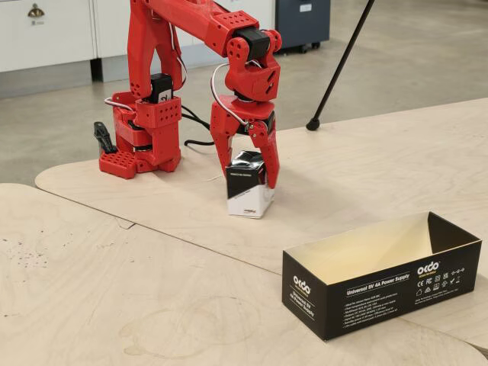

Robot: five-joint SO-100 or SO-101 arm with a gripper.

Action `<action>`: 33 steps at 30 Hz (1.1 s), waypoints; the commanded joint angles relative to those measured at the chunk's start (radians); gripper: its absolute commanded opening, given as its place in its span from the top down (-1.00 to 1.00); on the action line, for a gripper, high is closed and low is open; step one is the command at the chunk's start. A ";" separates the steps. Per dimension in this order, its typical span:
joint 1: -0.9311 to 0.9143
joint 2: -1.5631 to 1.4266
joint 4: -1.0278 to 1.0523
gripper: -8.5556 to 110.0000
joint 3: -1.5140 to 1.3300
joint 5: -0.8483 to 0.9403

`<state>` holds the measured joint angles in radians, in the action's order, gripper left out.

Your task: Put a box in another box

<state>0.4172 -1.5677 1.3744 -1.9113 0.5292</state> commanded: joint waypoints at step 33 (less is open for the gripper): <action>-0.161 0.558 -0.127 0.60 1.338 -0.336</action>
<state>0.2654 -0.9956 1.3315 -0.6473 0.2148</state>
